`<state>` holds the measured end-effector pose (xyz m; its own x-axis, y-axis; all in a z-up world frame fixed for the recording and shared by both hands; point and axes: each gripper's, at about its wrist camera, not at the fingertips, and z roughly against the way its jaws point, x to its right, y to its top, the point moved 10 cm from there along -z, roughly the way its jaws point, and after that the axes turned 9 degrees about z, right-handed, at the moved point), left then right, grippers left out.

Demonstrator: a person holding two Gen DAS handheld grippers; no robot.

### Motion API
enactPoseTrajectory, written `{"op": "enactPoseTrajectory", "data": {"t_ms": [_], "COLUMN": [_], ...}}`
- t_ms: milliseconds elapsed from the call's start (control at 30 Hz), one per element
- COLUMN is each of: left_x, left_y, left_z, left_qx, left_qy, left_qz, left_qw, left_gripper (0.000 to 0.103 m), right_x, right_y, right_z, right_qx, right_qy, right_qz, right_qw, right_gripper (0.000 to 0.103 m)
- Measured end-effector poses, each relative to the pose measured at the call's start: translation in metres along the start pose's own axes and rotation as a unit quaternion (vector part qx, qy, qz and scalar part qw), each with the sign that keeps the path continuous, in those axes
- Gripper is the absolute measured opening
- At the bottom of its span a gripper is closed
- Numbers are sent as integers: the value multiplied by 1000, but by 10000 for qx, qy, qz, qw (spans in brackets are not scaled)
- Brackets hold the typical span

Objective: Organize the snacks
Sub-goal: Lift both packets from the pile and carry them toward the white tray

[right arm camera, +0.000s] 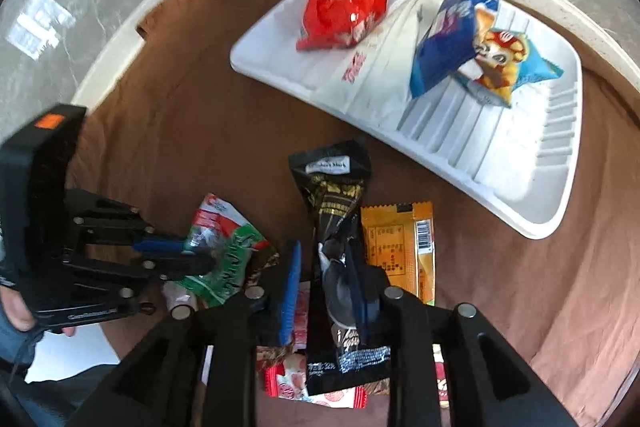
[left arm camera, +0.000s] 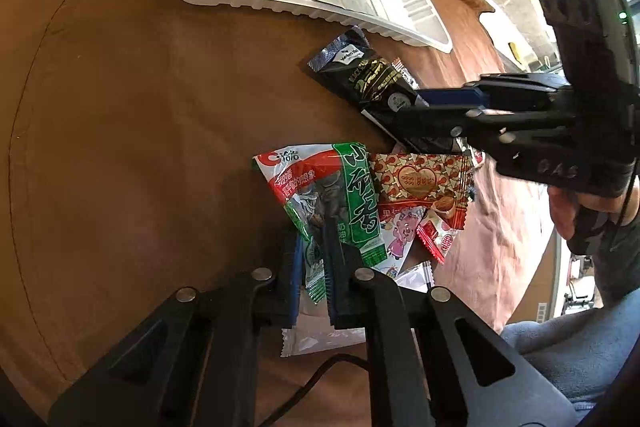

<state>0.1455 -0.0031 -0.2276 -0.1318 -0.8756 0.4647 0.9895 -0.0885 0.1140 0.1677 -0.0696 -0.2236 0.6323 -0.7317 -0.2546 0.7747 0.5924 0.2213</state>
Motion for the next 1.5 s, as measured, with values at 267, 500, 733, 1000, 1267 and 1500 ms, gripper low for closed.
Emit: {"op": "enactPoseTrajectory", "data": {"t_ms": [267, 500, 733, 1000, 1267, 1500], "left_x": [4, 6, 2, 4, 4, 11], "left_y": [0, 6, 5, 1, -3, -2], "left_z": [3, 14, 24, 19, 16, 20], "left_qx": [59, 152, 218, 202, 238, 304], "left_qy": [-66, -144, -182, -83, -120, -189], "left_qz": [-72, -54, -2, -123, -120, -243], "left_qw": [9999, 9998, 9996, 9997, 9996, 9991], "left_gripper": [4, 4, 3, 3, 3, 2], "right_x": [3, 1, 6, 3, 2, -2], "right_y": [3, 4, -6, -10, -8, -1], "right_z": [0, 15, 24, 10, -8, -4], "right_qx": [15, 318, 393, -82, -610, -439], "right_qy": [-79, -31, 24, -98, -220, -325], "right_qz": [12, -140, -227, -205, -70, -135], "right_qw": [10000, 9994, 9990, 9997, 9979, 9984], "right_gripper": [13, 8, 7, 12, 17, 12]}}
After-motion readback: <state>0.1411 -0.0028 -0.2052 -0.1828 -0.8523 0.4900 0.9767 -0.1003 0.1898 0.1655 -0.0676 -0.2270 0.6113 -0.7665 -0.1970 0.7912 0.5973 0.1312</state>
